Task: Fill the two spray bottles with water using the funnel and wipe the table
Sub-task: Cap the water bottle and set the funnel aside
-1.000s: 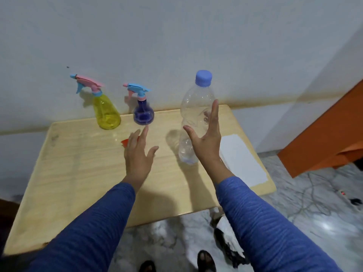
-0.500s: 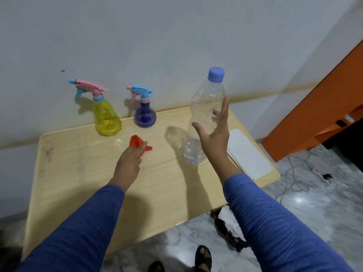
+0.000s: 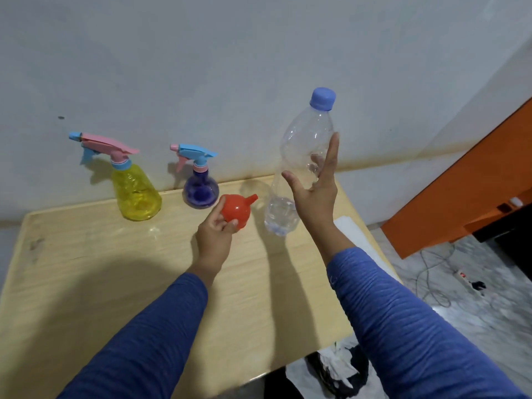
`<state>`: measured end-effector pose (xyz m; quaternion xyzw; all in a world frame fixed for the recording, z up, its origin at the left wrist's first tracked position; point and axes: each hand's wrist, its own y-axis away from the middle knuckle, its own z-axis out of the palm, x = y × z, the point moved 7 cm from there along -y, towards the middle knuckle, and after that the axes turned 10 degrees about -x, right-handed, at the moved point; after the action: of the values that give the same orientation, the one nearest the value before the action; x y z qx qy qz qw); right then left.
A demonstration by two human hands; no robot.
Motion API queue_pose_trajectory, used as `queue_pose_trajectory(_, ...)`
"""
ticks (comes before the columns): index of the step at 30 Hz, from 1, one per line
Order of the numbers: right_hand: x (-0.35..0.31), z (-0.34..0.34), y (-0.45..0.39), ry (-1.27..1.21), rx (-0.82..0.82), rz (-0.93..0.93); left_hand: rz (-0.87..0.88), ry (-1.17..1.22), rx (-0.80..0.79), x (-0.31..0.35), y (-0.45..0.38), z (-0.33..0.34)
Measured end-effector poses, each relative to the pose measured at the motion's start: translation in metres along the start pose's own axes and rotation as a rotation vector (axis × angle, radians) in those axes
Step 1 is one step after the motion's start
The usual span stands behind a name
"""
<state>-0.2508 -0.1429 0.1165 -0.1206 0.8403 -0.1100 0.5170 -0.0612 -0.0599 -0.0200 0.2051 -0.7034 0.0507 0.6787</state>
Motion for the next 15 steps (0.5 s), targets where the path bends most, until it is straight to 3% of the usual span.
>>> queue_pose_trajectory(9,0.038,0.021,-0.098,-0.054,-0.163,-0.058,-0.074,0.321,0.194,-0.014,-0.075,0.061)
queue_pose_trajectory(15,0.051,0.037,-0.136,-0.100,-0.245,-0.119,-0.091,0.141,0.270,-0.021,-0.102,0.073)
